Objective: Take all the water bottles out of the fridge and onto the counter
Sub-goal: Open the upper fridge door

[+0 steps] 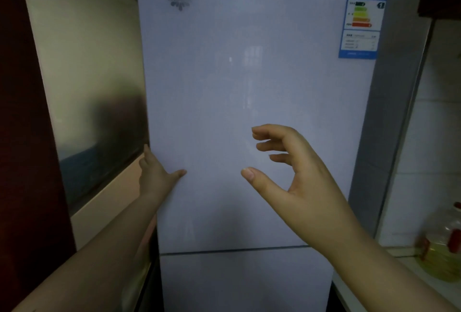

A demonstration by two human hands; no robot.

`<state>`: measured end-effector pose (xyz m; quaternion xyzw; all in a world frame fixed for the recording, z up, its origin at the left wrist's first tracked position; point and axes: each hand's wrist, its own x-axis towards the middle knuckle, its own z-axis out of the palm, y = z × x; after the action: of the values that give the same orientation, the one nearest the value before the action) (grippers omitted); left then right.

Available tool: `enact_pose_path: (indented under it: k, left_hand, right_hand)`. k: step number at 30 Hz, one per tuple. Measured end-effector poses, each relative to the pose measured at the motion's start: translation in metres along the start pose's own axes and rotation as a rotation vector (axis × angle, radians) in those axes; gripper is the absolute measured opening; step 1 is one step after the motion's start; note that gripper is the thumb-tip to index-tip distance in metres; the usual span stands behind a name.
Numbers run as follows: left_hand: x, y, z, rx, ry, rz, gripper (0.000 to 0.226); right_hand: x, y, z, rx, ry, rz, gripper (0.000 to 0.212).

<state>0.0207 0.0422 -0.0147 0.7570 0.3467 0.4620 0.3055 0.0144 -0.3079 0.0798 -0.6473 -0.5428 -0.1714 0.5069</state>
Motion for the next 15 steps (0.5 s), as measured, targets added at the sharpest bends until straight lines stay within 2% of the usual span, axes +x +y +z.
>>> enact_pose_path:
  k: [5, 15]
  left_hand:
    - [0.001, 0.0, -0.003, 0.014, -0.031, 0.004, 0.11]
    - [-0.055, 0.011, -0.032, 0.035, 0.063, 0.018, 0.105]
  right_hand:
    - [-0.007, 0.001, -0.005, -0.002, -0.004, 0.019, 0.044]
    - [-0.011, -0.015, 0.001, 0.089, -0.035, 0.007, 0.044]
